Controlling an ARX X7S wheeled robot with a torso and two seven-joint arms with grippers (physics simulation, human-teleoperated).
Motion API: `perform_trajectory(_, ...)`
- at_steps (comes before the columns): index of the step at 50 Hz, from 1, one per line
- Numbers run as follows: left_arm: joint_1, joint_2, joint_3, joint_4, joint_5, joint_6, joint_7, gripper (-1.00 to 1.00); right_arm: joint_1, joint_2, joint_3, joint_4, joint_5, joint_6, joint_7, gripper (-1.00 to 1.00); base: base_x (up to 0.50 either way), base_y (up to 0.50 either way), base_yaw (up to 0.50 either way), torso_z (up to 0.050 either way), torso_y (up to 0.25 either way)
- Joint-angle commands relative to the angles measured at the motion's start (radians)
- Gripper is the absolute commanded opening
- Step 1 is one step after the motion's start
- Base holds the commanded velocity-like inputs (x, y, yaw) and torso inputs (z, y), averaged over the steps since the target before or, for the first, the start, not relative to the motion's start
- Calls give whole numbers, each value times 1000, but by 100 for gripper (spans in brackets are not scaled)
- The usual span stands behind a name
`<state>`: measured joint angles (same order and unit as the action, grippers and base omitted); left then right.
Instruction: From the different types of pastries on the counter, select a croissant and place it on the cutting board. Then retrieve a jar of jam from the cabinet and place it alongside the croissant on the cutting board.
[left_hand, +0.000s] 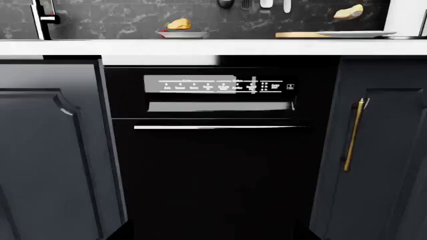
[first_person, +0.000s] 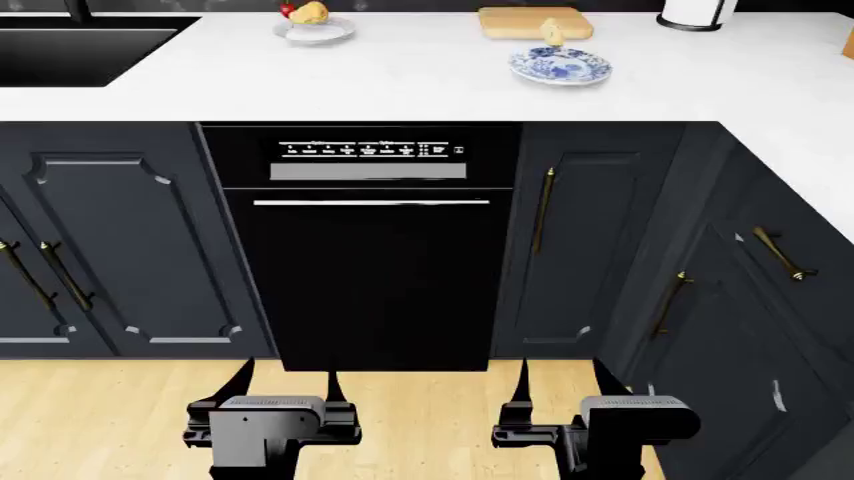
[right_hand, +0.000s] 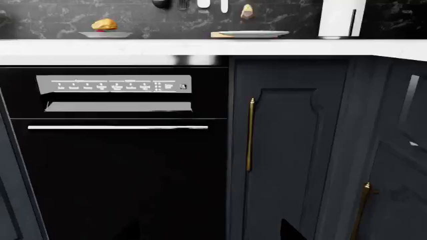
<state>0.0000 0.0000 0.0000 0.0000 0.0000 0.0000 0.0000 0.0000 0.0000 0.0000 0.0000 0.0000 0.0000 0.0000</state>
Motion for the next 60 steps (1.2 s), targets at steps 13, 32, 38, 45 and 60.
perform_trajectory(13, -26, -89, 64, 239, -22, -203, -12, 100, 19, 65, -42, -156, 49, 140, 56, 100, 0, 0, 0, 8, 0)
perform_trajectory(32, -319, -154, 13, 732, -114, -880, 9, 100, 260, 170, 56, -700, 302, 872, 19, 100, 30, -52, 0, 50, 0)
perform_trajectory(38, -428, -172, -4, 784, -131, -1018, 7, 100, 371, 175, 132, -774, 405, 1046, 15, 100, 257, -420, 0, 50, 19)
perform_trajectory(45, -553, -179, -46, 873, -174, -1191, 21, 100, 564, 177, 230, -877, 523, 1313, 42, 100, 316, -369, 0, 50, 23)
perform_trajectory(60, -822, -221, -155, 1029, -282, -1569, 61, 100, 1016, 316, 308, -759, 1310, 1560, 631, 100, 486, -60, 0, 50, 24)
